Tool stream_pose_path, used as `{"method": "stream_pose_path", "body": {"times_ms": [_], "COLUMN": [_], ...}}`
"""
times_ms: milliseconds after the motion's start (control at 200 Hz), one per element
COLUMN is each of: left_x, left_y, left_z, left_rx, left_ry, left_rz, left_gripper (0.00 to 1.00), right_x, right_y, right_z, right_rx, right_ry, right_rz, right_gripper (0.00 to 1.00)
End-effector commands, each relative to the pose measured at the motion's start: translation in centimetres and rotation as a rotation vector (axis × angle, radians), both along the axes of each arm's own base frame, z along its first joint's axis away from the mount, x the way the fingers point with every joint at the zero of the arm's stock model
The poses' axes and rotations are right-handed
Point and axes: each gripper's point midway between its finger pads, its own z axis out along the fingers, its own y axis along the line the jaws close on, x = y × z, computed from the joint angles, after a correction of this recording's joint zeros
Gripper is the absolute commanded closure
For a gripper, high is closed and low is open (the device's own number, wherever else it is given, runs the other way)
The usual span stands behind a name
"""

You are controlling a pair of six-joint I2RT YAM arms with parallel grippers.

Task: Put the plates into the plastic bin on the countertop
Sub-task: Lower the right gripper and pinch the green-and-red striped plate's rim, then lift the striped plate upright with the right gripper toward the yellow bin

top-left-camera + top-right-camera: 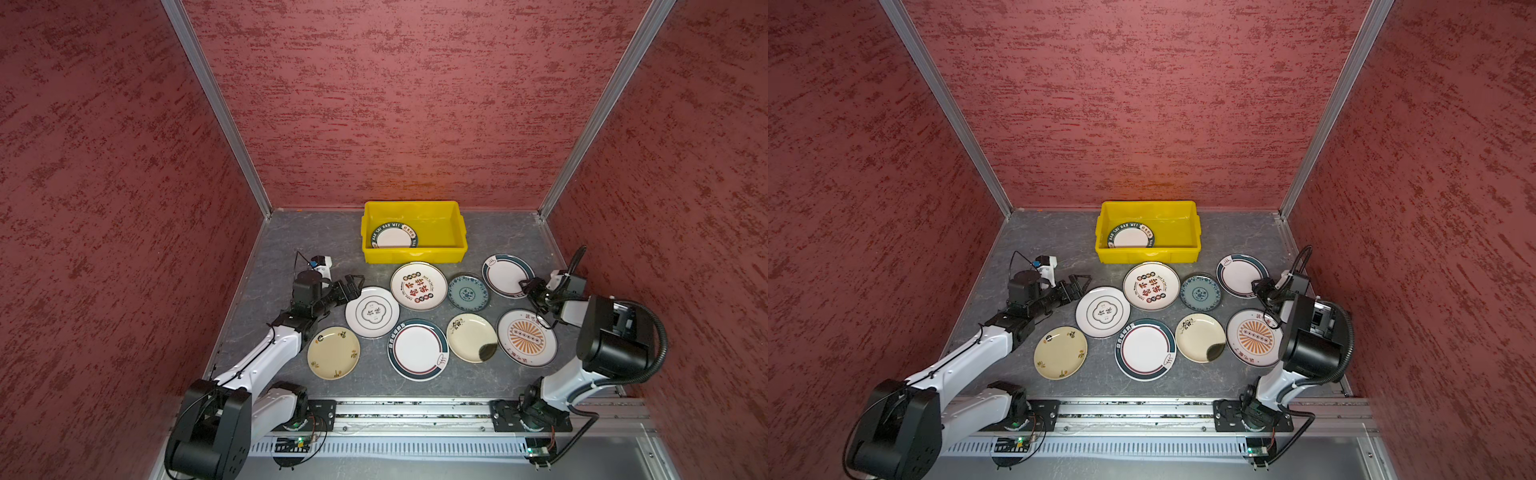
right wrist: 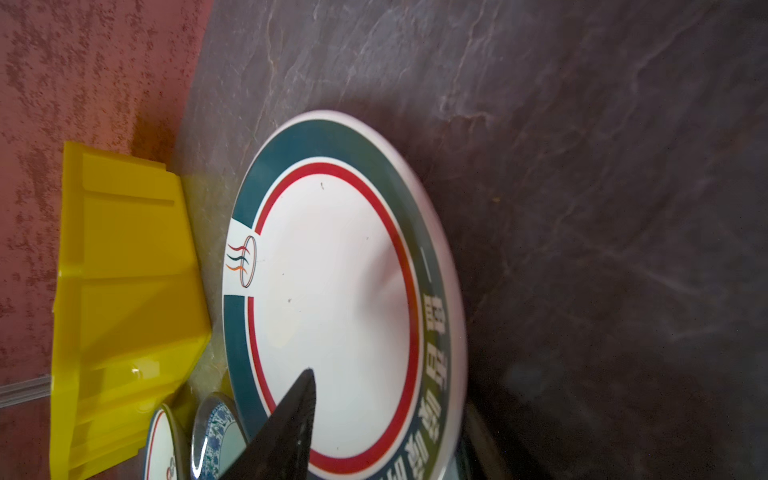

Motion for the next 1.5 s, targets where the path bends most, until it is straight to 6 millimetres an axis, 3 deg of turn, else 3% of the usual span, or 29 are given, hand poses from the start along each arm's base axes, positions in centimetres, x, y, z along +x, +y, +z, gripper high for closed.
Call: {"method": "stream_pose_path", "body": {"times_ms": [0, 150, 311, 686, 817, 1042, 1072, 1237, 1493], "left_x": [-0.1, -0.1, -0.1, -0.1, -0.1, -0.2, -0.2, -0.2, -0.3], "left_y": [0.2, 0.3, 0.2, 0.3, 0.2, 0.2, 0.2, 0.2, 0.0], "left_z": [0.0, -0.1, -0.2, -0.2, 0.0, 0.1, 0.1, 0.4, 0.5], "left_rx": [-0.009, -0.007, -0.009, -0.007, -0.008, -0.011, -0.012, -0.013, -0.027], "left_ry": [-0.006, -0.003, 0.001, -0.001, -0.006, -0.009, -0.008, -0.017, -0.019], "left_rz": [0.003, 0.005, 0.004, 0.005, 0.002, 0.001, -0.001, -0.002, -0.007], "left_gripper": [0.01, 0.01, 0.01, 0.01, 0.01, 0.01, 0.00, 0.01, 0.01], "right_x": [-1.2, -1.3, -1.3, -1.3, -1.4, -1.1, -0.9, -0.5, -1.0], "right_y": [1.0, 1.2, 1.1, 0.4, -0.3, -0.6, -0.6, 0.7, 0.6], "right_z": [-1.8, -1.8, -1.8, 0.1, 1.6, 4.2, 5.5, 7.8, 11.0], "right_rx": [0.063, 0.069, 0.065, 0.032, -0.008, -0.017, -0.024, 0.064, 0.034], "right_ry": [0.063, 0.061, 0.061, 0.021, -0.002, -0.059, -0.094, -0.166, -0.211], "right_rz": [0.005, 0.007, 0.006, -0.043, -0.077, -0.100, -0.102, -0.074, -0.094], "right_gripper": [0.60, 0.84, 0.92, 0.92, 1.00, 1.00, 1.00, 1.00, 1.00]}}
